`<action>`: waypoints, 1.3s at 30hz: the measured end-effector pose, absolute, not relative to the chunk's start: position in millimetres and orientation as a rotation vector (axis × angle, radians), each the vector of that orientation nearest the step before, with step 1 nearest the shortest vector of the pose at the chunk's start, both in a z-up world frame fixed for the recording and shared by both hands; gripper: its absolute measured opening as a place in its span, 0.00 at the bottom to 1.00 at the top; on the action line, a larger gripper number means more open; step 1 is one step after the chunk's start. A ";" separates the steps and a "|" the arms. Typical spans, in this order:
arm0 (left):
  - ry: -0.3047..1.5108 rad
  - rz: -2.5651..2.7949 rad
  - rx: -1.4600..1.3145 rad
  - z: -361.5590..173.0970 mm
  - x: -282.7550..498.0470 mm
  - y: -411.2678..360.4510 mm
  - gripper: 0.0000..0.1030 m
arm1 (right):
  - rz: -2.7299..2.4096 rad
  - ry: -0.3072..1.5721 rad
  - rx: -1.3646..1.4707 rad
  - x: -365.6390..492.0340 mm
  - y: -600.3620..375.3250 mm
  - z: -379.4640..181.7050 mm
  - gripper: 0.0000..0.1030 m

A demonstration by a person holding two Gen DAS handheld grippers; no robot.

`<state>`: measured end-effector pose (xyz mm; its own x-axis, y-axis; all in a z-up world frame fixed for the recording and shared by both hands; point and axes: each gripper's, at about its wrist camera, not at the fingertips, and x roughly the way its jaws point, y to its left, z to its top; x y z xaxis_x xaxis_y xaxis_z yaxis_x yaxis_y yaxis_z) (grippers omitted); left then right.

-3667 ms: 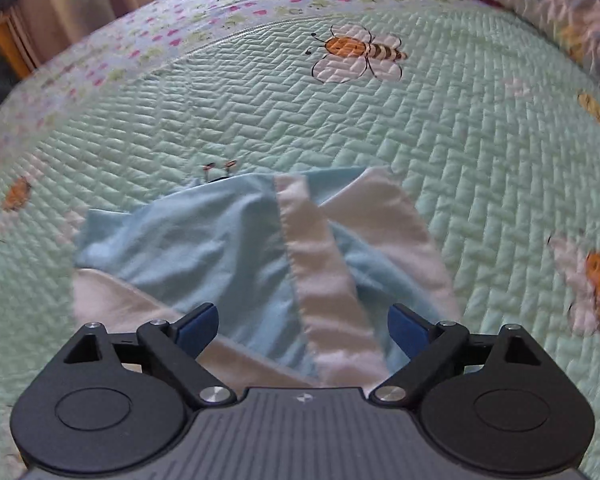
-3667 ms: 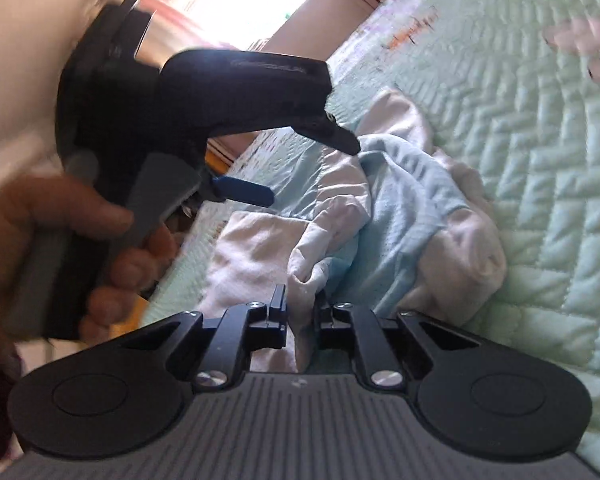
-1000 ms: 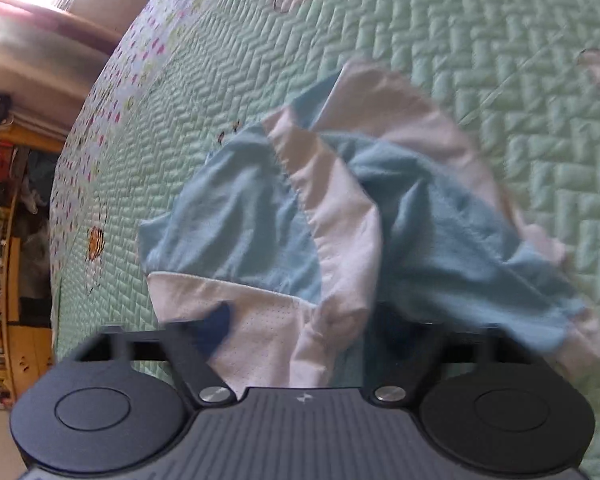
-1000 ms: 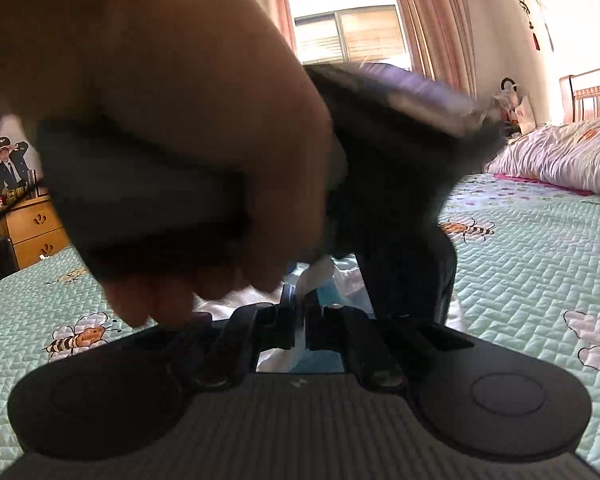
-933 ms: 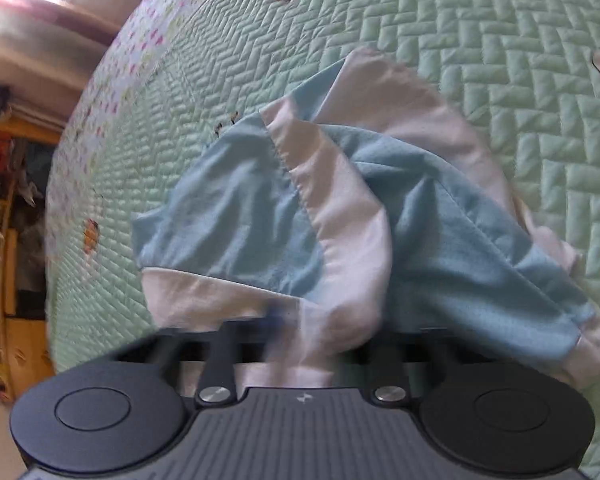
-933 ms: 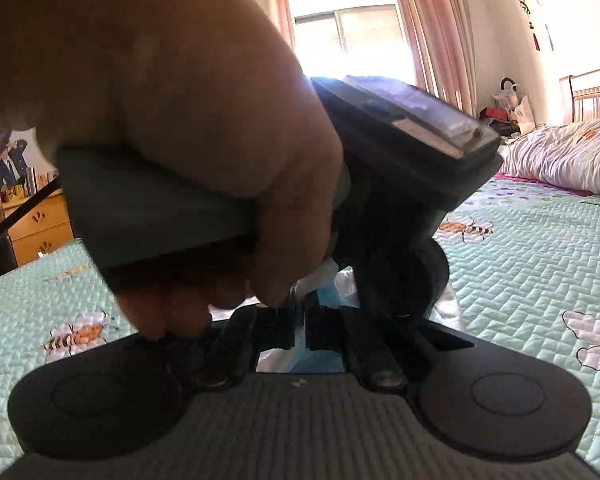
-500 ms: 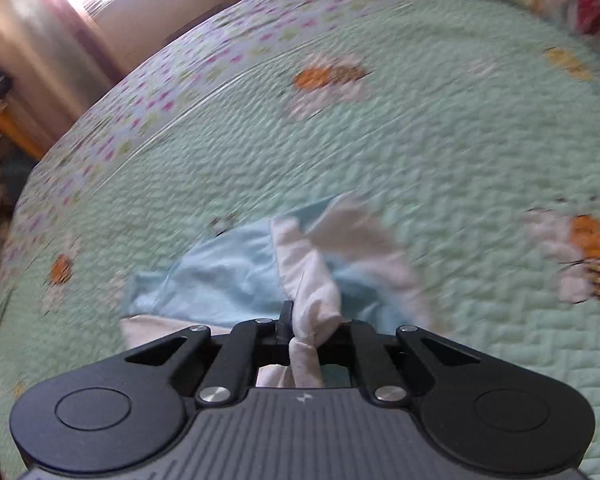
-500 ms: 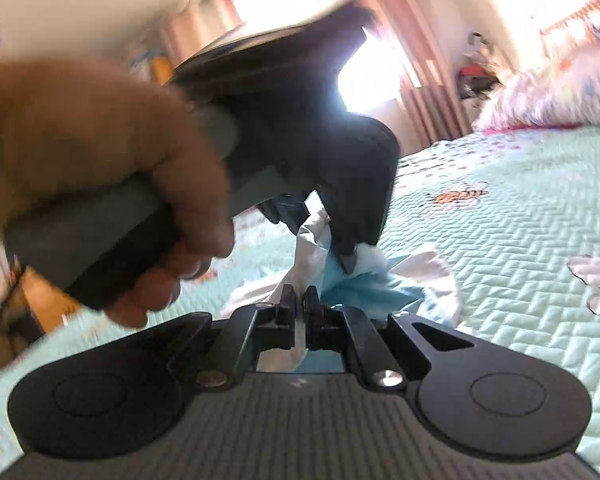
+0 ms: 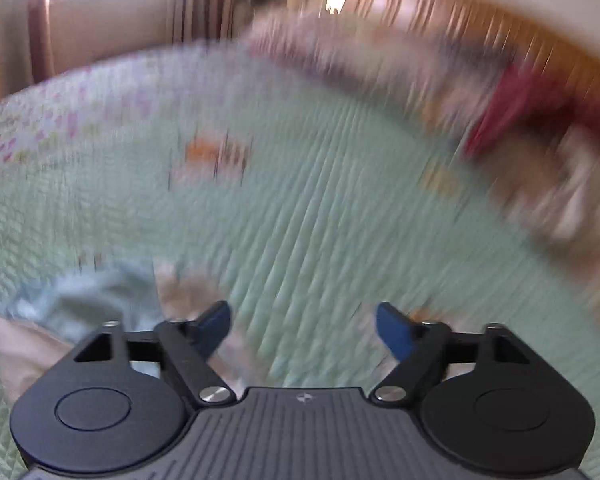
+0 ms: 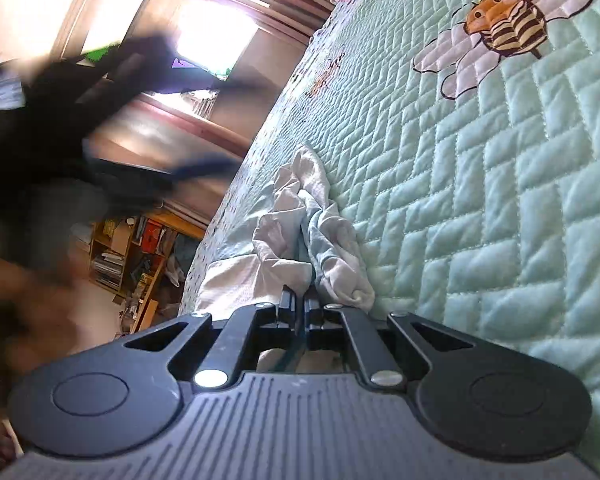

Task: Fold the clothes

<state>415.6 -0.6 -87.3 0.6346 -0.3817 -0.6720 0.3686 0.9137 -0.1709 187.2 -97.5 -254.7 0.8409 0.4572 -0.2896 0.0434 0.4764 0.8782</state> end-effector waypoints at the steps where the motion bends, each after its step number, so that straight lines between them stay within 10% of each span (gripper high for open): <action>1: 0.743 -0.408 -0.026 -75.9 405.9 8.9 0.97 | 0.265 0.530 1.075 185.2 -100.0 -255.0 0.06; 12: 0.818 -0.075 -0.172 -149.4 304.7 188.0 0.94 | 0.149 0.502 1.014 156.5 -121.0 -243.0 0.09; 19: 0.645 -0.274 -0.301 -156.8 302.6 186.7 0.96 | 0.486 0.454 0.842 212.0 -82.8 -175.4 0.25; 24: 0.848 -0.354 -0.252 -207.7 320.8 153.7 0.95 | 0.519 0.695 0.882 265.0 -78.0 -216.1 0.28; 26: 0.843 -0.356 -0.213 -220.6 312.6 148.4 0.96 | 0.400 0.774 0.868 271.3 -98.0 -243.3 0.00; 31: 0.837 -0.365 -0.221 -221.9 302.8 152.5 0.99 | 0.351 0.752 0.901 253.1 -122.8 -237.4 0.00; 39: 0.839 -0.381 -0.197 -223.5 297.0 150.1 0.99 | 0.441 0.738 0.871 257.8 -98.1 -208.5 0.31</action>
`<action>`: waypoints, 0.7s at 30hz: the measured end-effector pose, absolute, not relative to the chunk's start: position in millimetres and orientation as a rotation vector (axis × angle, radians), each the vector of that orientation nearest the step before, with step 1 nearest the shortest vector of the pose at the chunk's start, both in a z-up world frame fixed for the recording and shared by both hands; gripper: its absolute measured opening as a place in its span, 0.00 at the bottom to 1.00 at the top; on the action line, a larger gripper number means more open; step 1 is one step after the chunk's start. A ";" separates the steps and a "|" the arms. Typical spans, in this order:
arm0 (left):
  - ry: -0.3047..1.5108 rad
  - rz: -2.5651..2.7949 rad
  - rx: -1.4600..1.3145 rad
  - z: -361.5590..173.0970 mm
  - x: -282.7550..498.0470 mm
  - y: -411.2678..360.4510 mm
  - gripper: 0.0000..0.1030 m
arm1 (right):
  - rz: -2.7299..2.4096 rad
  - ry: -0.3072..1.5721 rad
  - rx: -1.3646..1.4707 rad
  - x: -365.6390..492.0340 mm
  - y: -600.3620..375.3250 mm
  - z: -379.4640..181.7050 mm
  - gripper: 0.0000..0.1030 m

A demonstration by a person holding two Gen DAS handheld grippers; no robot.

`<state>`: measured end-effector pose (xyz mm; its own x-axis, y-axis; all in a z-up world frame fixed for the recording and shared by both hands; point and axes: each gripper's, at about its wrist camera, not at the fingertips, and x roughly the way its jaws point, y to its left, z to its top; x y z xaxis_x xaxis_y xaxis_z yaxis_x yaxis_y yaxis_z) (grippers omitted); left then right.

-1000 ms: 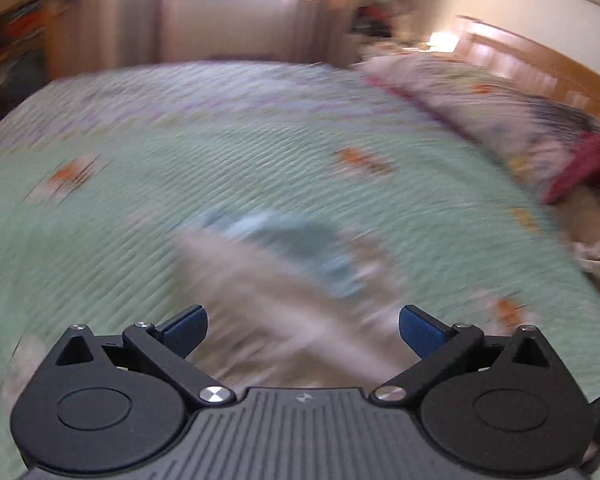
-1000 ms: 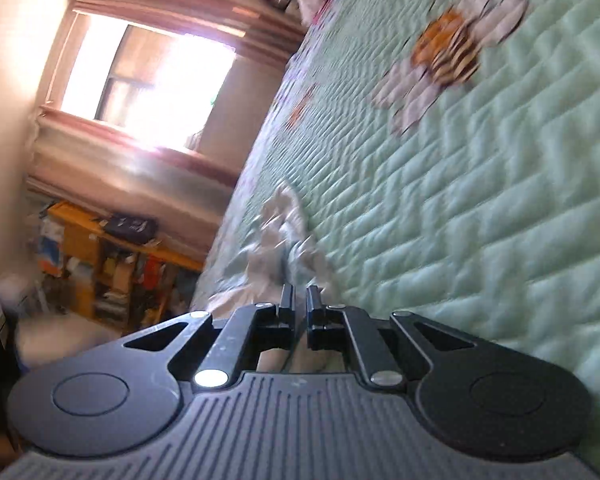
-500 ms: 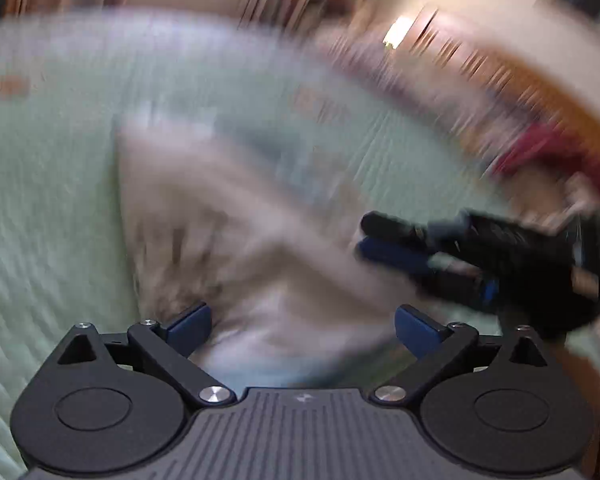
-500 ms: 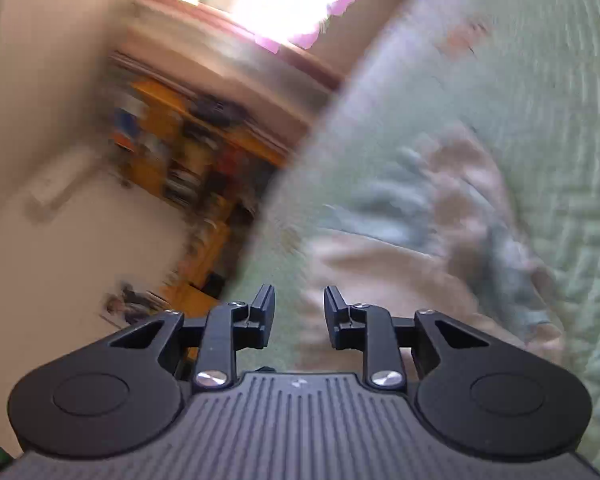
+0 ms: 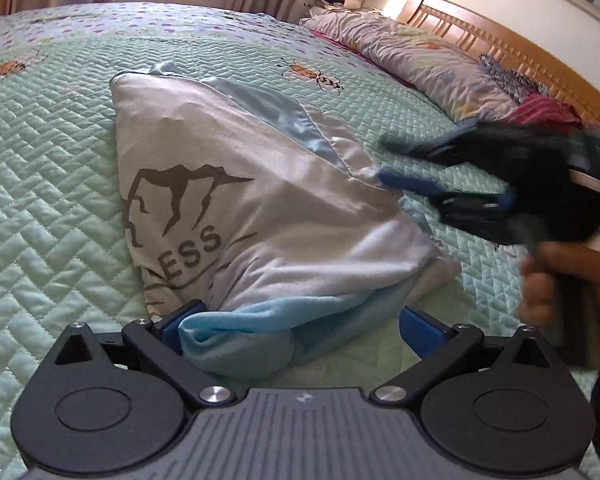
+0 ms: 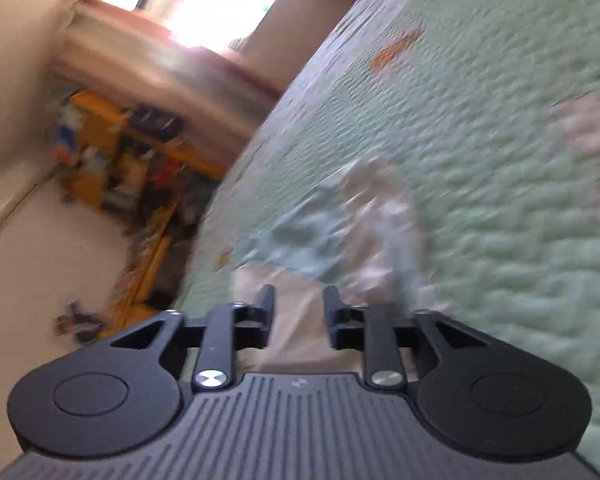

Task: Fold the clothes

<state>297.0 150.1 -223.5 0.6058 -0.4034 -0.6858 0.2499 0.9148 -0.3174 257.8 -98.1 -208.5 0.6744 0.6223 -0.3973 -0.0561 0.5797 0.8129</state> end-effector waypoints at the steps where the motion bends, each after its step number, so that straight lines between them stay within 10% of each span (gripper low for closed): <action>1: 0.841 -0.378 -0.187 -223.0 296.1 148.9 0.99 | 0.378 0.800 0.812 278.2 -96.8 -217.8 0.23; 2: 0.841 -0.376 -0.178 -222.6 295.6 147.9 0.99 | 0.325 0.843 0.784 293.5 -98.1 -225.5 0.00; 11: 0.822 -0.358 -0.168 -222.2 288.4 147.4 0.99 | 0.742 0.806 0.690 372.0 -36.8 -175.7 0.31; 14: 0.823 -0.363 -0.169 -221.4 287.5 148.8 0.99 | 0.825 0.947 0.663 424.4 -2.7 -205.9 0.28; 16: 0.819 -0.363 -0.168 -221.4 286.4 149.8 0.99 | 0.705 1.051 0.564 448.8 6.4 -229.6 0.00; 21: 0.825 -0.359 -0.170 -219.8 284.9 151.3 0.99 | 0.688 0.973 0.623 435.0 -18.6 -212.4 0.09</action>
